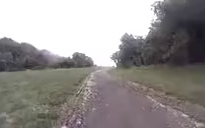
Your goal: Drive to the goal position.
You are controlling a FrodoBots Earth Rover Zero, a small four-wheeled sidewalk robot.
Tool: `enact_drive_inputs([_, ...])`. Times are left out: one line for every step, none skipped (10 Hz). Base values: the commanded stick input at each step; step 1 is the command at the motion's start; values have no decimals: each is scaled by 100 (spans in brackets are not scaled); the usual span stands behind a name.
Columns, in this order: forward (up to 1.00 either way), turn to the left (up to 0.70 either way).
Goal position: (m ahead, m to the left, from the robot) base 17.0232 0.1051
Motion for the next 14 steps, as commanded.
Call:
enact_drive_inputs([85, 0])
enact_drive_inputs([85, 0])
enact_drive_inputs([85, 0])
enact_drive_inputs([85, 0])
enact_drive_inputs([85, 0])
enact_drive_inputs([85, 0])
enact_drive_inputs([85, 0])
enact_drive_inputs([85, 0])
enact_drive_inputs([85, 0])
enact_drive_inputs([85, 0])
enact_drive_inputs([85, 0])
enact_drive_inputs([85, 0])
enact_drive_inputs([85, 0])
enact_drive_inputs([85, 0])
